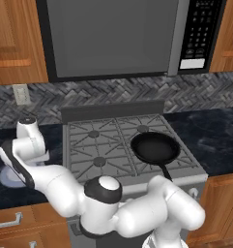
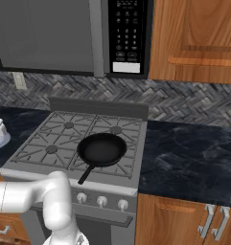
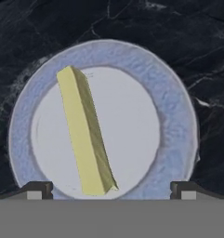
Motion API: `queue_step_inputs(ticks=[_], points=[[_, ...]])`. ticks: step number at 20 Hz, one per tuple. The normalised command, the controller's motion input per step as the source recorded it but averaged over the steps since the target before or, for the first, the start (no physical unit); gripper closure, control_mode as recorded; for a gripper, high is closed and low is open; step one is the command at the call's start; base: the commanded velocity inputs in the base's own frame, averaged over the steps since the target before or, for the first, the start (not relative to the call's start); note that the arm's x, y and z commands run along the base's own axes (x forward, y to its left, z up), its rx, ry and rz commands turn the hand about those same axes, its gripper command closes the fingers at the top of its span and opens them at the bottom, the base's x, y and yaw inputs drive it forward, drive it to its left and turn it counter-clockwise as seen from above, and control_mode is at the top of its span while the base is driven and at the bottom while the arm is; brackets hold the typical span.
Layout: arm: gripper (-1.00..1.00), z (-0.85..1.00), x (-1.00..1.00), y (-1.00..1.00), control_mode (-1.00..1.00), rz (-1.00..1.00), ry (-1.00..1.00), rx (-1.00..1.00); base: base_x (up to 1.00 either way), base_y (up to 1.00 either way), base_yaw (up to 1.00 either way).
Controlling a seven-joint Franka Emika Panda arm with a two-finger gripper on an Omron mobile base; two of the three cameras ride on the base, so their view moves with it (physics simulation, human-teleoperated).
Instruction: Pick up the butter stick and place it in the pan. Then turn on the burner for the pan.
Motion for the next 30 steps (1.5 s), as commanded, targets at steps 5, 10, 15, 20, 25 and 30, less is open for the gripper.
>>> queue_step_inputs(ticks=[5,10,15,20,25,30], points=[[-1.0,0.0,0.11,0.27,-1.0,0.0,0.02,0.0,0.0,0.0,0.0],[-1.0,0.0,0.1,0.11,-1.0,0.01,0.0,0.0,0.0,0.0,0.0],[-1.0,-0.09,0.01,0.0,-1.0,0.04,0.0,0.0,0.0,0.0,0.0],[-1.0,-0.18,0.0,0.0,-1.0,0.03,0.0,0.0,0.0,0.0,0.0],[-1.0,-0.2,0.0,0.0,-1.0,0.03,0.0,0.0,0.0,0.0,0.0],[-1.0,-0.22,0.0,0.0,-1.0,0.03,0.0,0.0,0.0,0.0,0.0]])
